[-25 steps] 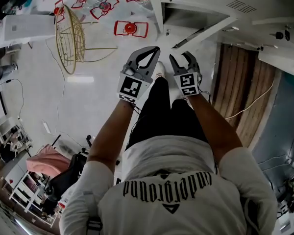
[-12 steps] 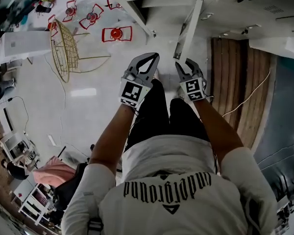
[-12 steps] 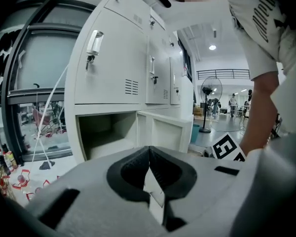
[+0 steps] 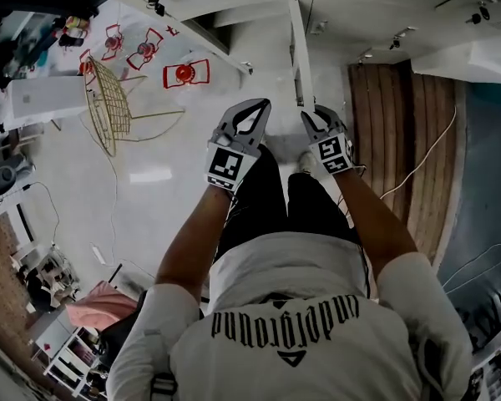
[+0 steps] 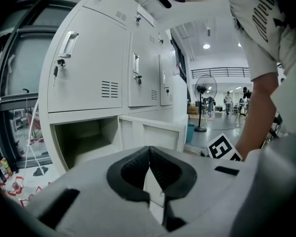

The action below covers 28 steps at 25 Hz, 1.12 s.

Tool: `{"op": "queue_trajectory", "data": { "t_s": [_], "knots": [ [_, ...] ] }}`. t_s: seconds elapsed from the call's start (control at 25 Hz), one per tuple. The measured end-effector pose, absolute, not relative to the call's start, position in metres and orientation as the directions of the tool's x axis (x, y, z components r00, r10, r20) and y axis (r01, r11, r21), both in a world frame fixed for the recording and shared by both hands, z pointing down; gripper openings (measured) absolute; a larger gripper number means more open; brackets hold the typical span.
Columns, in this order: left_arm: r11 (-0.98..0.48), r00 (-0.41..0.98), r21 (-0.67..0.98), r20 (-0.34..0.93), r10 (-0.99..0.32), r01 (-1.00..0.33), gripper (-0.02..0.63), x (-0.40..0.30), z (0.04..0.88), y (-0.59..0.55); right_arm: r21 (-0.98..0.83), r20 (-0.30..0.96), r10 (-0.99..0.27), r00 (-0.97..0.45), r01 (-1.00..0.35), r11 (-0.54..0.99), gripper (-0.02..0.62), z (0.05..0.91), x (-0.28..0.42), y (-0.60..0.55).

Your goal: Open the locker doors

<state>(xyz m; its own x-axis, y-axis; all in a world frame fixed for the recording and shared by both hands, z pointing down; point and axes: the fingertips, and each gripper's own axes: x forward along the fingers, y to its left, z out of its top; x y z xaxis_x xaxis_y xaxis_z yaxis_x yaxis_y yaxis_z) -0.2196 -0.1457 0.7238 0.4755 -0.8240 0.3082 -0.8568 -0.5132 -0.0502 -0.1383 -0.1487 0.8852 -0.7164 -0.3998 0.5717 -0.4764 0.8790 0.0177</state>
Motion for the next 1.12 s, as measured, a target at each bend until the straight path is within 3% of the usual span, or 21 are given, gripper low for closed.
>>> {"op": "queue_trajectory", "data": {
  "t_s": [0.16, 0.52, 1.12],
  "knots": [
    [-0.506, 0.465, -0.061, 0.310, -0.829, -0.861, 0.008, -0.209, 0.721, -0.149, 0.003, 0.570, -0.376, -0.730, -0.456, 0.890, 0.106, 0.886, -0.141, -0.152],
    [-0.459, 0.423, -0.083, 0.269, -0.865, -0.885, 0.008, -0.193, 0.670, -0.138, -0.028, 0.527, -0.372, -0.765, -0.453, 0.891, 0.232, 0.824, -0.111, -0.148],
    [-0.450, 0.439, -0.091, 0.114, -0.891, -0.889, 0.008, -0.128, 0.512, -0.120, -0.017, 0.260, -0.489, -0.833, -0.510, 0.860, 0.258, 0.573, -0.038, -0.141]
  ]
}}
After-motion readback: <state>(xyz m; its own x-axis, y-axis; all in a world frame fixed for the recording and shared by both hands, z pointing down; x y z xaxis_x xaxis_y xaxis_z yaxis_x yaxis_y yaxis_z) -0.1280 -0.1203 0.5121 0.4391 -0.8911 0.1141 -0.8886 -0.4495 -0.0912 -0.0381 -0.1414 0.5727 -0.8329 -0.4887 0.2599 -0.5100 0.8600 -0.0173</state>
